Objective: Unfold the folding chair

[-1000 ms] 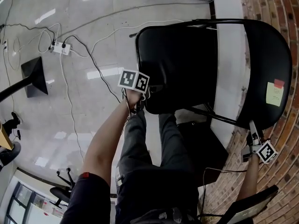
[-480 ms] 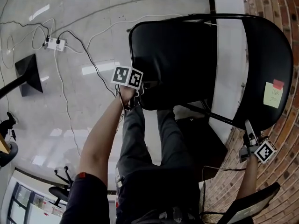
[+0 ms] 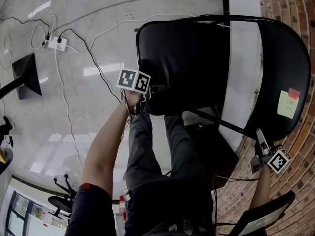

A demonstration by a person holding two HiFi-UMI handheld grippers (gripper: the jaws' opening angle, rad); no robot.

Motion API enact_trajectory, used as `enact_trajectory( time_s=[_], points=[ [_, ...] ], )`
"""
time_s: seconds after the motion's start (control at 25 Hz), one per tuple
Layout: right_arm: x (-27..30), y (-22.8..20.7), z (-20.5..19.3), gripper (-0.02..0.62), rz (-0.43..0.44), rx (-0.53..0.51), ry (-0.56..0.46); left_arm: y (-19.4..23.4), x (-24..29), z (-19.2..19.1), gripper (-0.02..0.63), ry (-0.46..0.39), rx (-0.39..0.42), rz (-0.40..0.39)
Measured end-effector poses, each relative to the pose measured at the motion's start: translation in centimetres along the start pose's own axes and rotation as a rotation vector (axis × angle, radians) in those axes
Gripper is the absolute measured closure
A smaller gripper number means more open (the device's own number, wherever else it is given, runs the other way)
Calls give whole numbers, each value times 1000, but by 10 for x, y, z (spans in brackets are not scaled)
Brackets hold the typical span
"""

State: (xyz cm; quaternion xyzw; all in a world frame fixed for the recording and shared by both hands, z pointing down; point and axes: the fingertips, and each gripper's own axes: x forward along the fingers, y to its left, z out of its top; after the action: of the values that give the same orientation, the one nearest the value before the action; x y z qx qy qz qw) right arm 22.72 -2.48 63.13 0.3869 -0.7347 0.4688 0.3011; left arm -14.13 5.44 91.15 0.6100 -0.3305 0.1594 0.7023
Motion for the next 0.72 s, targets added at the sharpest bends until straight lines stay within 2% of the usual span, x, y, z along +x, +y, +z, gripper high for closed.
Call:
enact_trajectory(
  time_s=[0.2,0.72],
  points=[
    [13,18,-12,468,6,-14,44,21,-3,-3,163,1,1,-5],
    [15,28,-14,468,-36,23,32,28,-4,2,160,-3,29,-24]
  ],
)
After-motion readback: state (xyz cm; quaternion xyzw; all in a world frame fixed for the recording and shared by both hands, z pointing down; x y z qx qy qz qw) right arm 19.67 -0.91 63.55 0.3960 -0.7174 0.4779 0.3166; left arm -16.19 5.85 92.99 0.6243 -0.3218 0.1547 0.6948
